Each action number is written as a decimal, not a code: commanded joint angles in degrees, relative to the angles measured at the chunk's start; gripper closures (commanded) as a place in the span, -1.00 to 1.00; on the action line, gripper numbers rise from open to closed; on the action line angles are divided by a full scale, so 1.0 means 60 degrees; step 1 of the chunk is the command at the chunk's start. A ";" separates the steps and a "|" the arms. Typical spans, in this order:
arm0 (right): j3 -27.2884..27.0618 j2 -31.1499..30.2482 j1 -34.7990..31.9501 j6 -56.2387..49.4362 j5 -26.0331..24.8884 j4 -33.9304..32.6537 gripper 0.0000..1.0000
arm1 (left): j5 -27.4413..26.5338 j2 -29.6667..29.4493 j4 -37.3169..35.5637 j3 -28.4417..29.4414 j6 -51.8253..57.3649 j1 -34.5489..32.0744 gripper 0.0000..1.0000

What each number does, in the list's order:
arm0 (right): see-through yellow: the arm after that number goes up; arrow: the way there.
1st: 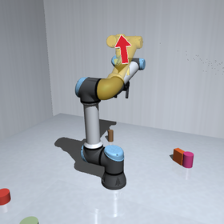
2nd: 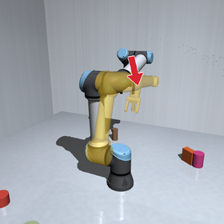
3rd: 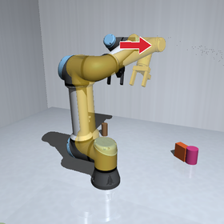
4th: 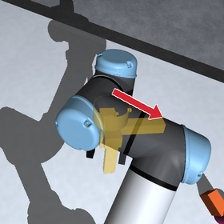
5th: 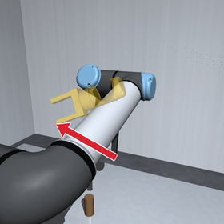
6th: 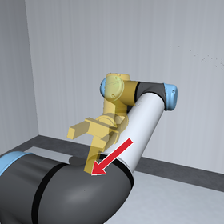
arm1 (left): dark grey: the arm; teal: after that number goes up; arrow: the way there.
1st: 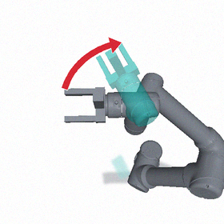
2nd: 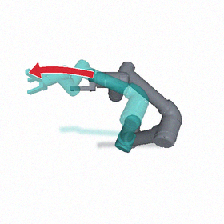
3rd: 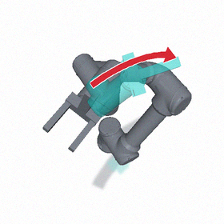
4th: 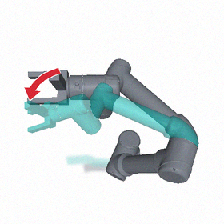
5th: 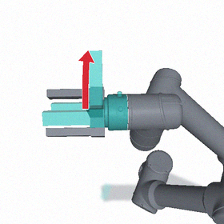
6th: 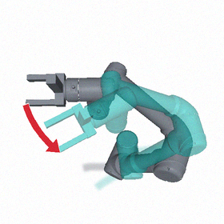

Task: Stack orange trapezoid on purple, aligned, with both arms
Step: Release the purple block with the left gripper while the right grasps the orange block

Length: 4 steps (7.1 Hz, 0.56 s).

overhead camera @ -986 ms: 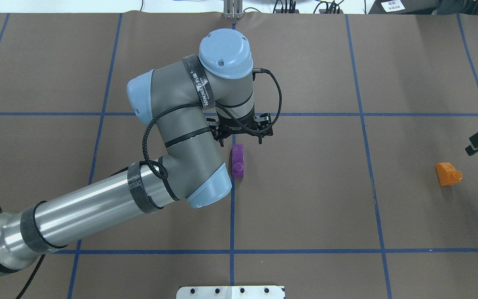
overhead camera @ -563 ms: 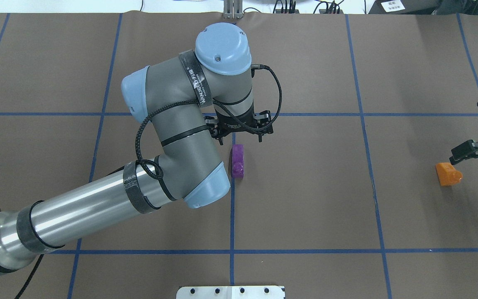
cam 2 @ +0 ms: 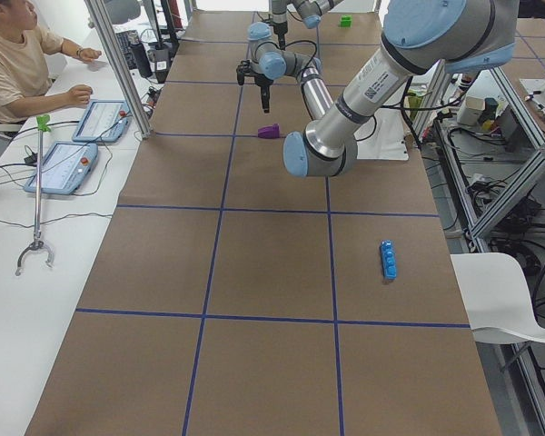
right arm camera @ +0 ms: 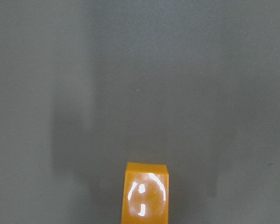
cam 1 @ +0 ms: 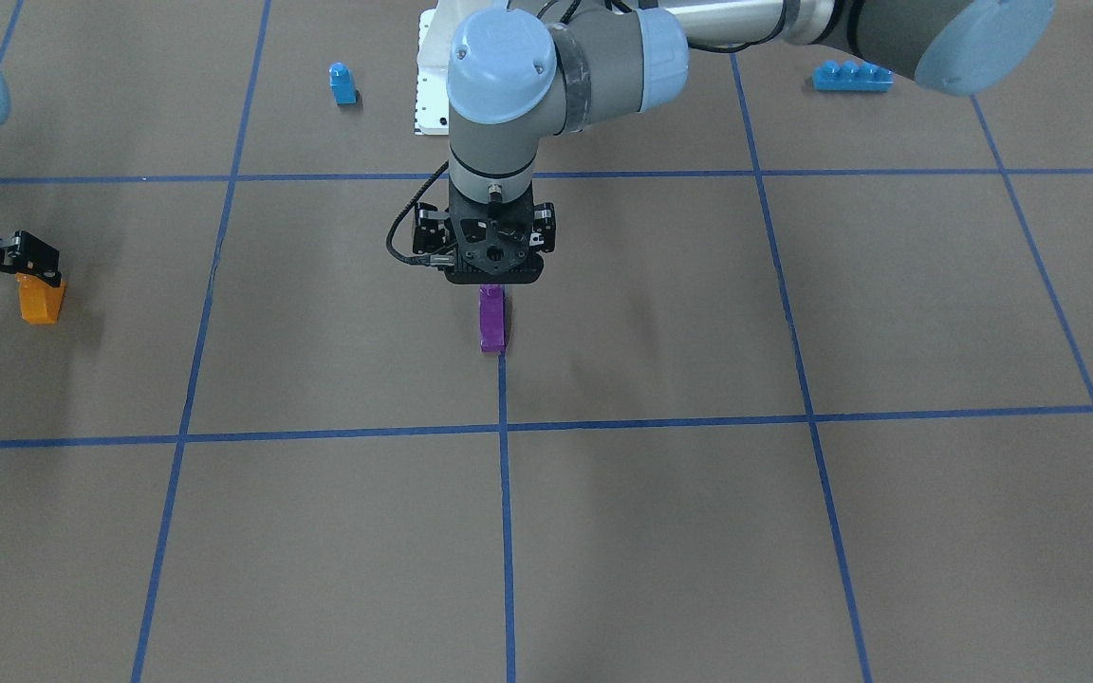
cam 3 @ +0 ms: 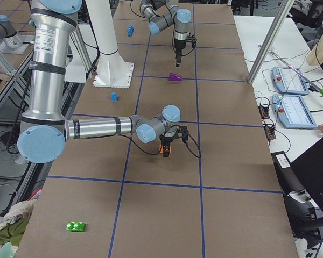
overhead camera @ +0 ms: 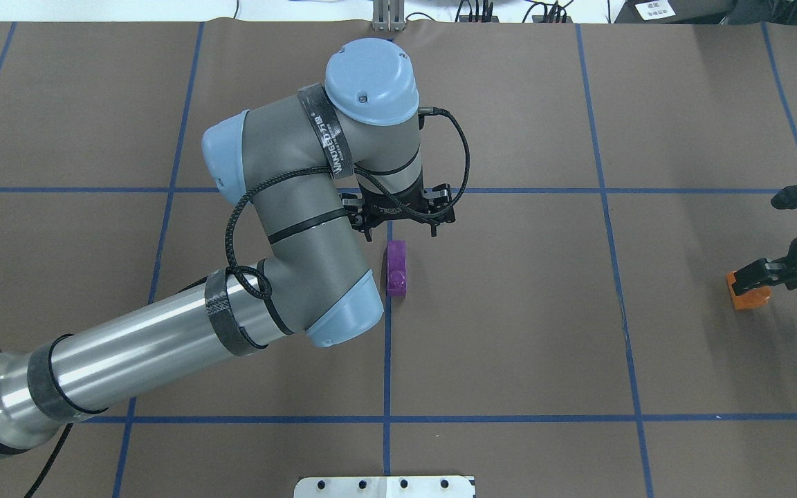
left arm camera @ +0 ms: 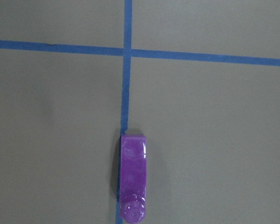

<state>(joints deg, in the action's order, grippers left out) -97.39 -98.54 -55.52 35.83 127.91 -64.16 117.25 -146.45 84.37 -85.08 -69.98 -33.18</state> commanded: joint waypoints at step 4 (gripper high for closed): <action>-0.0200 0.0045 0.0128 0.0034 0.0388 0.0163 1.00 | 0.0101 0.0324 -0.0057 -0.0450 0.0106 -0.0385 -1.00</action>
<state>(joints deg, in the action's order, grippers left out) -96.80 -98.62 -54.75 35.97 128.82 -61.96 117.39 -145.95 84.30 -85.82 -69.82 -33.97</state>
